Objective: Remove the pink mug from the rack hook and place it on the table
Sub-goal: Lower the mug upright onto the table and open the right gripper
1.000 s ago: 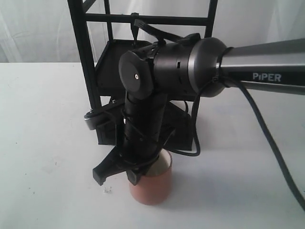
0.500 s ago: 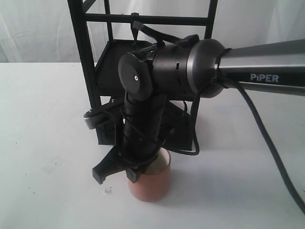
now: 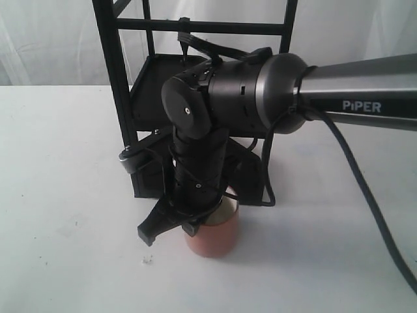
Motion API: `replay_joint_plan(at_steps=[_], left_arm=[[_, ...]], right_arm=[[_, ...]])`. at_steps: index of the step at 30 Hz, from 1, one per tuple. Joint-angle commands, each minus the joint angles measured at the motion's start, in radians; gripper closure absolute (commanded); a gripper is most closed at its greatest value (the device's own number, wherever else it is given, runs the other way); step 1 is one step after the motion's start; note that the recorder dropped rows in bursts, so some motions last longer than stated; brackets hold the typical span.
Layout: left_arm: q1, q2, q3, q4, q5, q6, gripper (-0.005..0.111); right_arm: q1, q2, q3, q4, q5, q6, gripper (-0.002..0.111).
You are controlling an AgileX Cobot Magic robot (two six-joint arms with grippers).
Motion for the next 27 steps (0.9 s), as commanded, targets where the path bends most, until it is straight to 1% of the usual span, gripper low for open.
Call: replay_joint_plan(at_steps=[1, 4, 18, 20, 27], left_arm=[[-0.005, -0.004, 0.004, -0.001, -0.001, -0.009, 0.107], [-0.005, -0.004, 0.004, -0.001, -0.001, -0.009, 0.107], [-0.005, -0.004, 0.004, -0.001, -0.001, -0.009, 0.107], [-0.005, -0.004, 0.004, -0.001, -0.001, -0.009, 0.107], [-0.005, -0.004, 0.004, -0.001, -0.001, -0.009, 0.107]], right_arm=[[0.0, -0.003, 0.002, 0.051, 0.0, -0.003, 0.108], [0.0, -0.003, 0.002, 0.088, 0.0, -0.003, 0.108], [0.0, -0.001, 0.002, 0.093, 0.01, -0.003, 0.108], [0.0, 0.0, 0.002, 0.093, 0.013, -0.003, 0.105], [0.0, 0.015, 0.002, 0.093, 0.007, -0.006, 0.083]])
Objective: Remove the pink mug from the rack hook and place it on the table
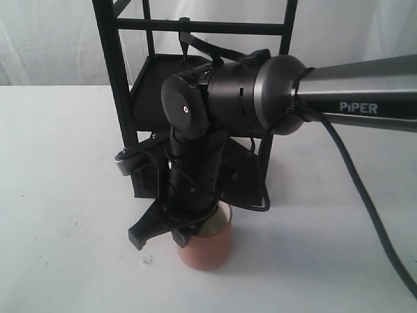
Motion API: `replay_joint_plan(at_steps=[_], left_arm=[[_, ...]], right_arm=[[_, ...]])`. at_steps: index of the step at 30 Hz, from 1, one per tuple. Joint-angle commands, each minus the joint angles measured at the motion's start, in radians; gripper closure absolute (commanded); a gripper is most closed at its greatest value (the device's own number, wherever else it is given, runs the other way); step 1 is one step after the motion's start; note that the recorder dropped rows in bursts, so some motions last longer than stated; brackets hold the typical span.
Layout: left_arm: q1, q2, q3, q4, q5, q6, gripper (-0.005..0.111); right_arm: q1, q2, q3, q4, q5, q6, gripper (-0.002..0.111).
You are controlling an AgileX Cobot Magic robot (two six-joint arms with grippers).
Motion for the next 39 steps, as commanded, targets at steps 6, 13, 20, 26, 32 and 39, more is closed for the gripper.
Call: replay_joint_plan(at_steps=[6, 13, 20, 26, 32, 39], left_arm=[[-0.005, -0.004, 0.004, -0.001, -0.001, -0.009, 0.107], [-0.005, -0.004, 0.004, -0.001, -0.001, -0.009, 0.107], [-0.005, -0.004, 0.004, -0.001, -0.001, -0.009, 0.107], [-0.005, -0.004, 0.004, -0.001, -0.001, -0.009, 0.107], [-0.005, -0.004, 0.004, -0.001, -0.001, -0.009, 0.107], [-0.005, -0.004, 0.004, -0.001, -0.001, -0.009, 0.107]], right_arm=[[0.0, -0.008, -0.002, -0.037, 0.031, -0.006, 0.083], [0.0, -0.159, -0.002, -0.081, 0.082, 0.005, 0.083], [0.0, -0.25, -0.002, -0.141, 0.14, 0.005, 0.083], [0.0, -0.306, 0.0, -0.149, 0.18, -0.003, 0.083], [-0.002, -0.364, 0.116, -0.35, 0.18, -0.03, 0.083], [-0.018, -0.409, 0.382, -0.578, 0.18, -0.036, 0.083]])
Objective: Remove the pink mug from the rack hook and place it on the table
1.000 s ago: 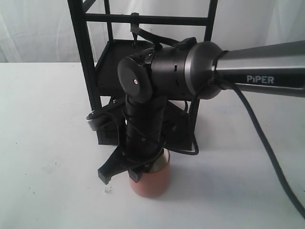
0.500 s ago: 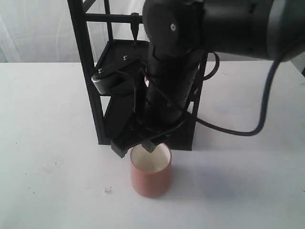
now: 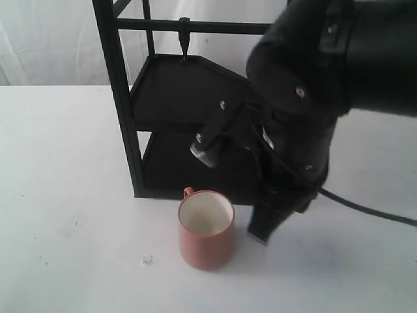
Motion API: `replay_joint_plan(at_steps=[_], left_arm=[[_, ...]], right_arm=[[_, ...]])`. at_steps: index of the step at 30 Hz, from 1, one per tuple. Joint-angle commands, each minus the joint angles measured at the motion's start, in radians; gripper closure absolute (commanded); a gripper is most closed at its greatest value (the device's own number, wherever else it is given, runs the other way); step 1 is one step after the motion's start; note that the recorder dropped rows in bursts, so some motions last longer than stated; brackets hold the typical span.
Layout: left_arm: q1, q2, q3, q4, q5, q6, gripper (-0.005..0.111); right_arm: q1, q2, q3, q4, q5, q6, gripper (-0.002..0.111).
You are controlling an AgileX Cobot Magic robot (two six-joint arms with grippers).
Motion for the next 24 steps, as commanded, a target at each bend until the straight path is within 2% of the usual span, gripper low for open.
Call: replay_joint_plan(at_steps=[1, 4, 7, 10, 12, 14, 16, 21, 24], left_arm=[[-0.005, -0.004, 0.004, -0.001, -0.001, -0.009, 0.107], [-0.005, -0.004, 0.004, -0.001, -0.001, -0.009, 0.107], [-0.005, -0.004, 0.004, -0.001, -0.001, -0.009, 0.107], [-0.005, -0.004, 0.004, -0.001, -0.001, -0.009, 0.107], [-0.005, -0.004, 0.004, -0.001, -0.001, -0.009, 0.107], [-0.005, -0.004, 0.004, -0.001, -0.001, -0.009, 0.107], [-0.005, -0.004, 0.004, -0.001, -0.001, -0.009, 0.107], [-0.005, -0.004, 0.004, -0.001, -0.001, -0.009, 0.107], [-0.005, -0.004, 0.004, -0.001, -0.001, -0.009, 0.107]], right_arm=[[-0.032, -0.023, 0.169, -0.127, 0.006, -0.026, 0.083], [-0.088, -0.021, 0.273, -0.216, 0.006, -0.057, 0.083], [-0.173, -0.021, 0.357, -0.311, -0.142, -0.039, 0.083], [-0.272, -0.021, 0.387, -0.328, -0.305, 0.069, 0.083], [-0.336, -0.021, 0.383, -0.339, -0.415, 0.198, 0.083], [-0.397, -0.021, 0.362, -0.357, -0.535, 0.411, 0.083], [-0.458, -0.021, 0.343, -0.361, -0.576, 0.604, 0.083], [-0.672, -0.021, 0.333, -0.376, -0.548, 0.907, 0.083], [-0.817, -0.021, 0.333, -0.374, -0.474, 1.117, 0.088]])
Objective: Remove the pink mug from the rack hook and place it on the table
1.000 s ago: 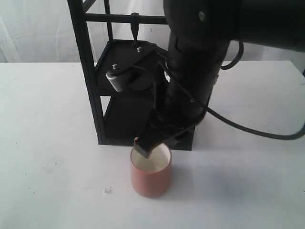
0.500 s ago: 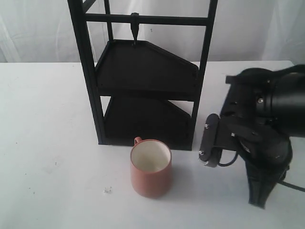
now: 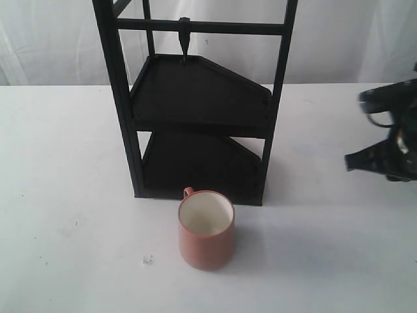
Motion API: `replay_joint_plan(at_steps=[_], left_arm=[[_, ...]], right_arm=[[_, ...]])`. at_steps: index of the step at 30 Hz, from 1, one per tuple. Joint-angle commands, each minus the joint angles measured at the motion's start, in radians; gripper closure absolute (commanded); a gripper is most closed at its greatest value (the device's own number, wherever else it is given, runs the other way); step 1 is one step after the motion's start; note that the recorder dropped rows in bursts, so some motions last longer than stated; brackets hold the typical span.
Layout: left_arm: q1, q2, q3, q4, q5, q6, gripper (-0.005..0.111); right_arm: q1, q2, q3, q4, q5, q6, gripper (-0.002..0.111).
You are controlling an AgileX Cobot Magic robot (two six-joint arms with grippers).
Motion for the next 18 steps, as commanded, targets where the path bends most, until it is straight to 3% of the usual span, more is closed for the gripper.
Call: replay_joint_plan(at_steps=[1, 4, 7, 11, 18], left_arm=[[-0.005, -0.004, 0.004, -0.001, -0.001, -0.009, 0.107], [-0.005, -0.004, 0.004, -0.001, -0.001, -0.009, 0.107], [-0.005, -0.004, 0.004, -0.001, -0.001, -0.009, 0.107], [-0.005, -0.004, 0.004, -0.001, -0.001, -0.009, 0.107], [-0.005, -0.004, 0.004, -0.001, -0.001, -0.009, 0.107]], right_arm=[[-0.213, -0.009, -0.003, -0.008, 0.119, 0.307, 0.091], [-0.299, -0.011, -0.001, 0.029, 0.198, 0.369, 0.1], [-0.316, -0.03, 0.021, 0.067, 0.165, 0.318, 0.108], [-0.297, -0.078, 0.061, 0.124, 0.023, 0.176, 0.108], [-0.249, -0.279, 0.087, 0.113, -0.1, 0.131, 0.108]])
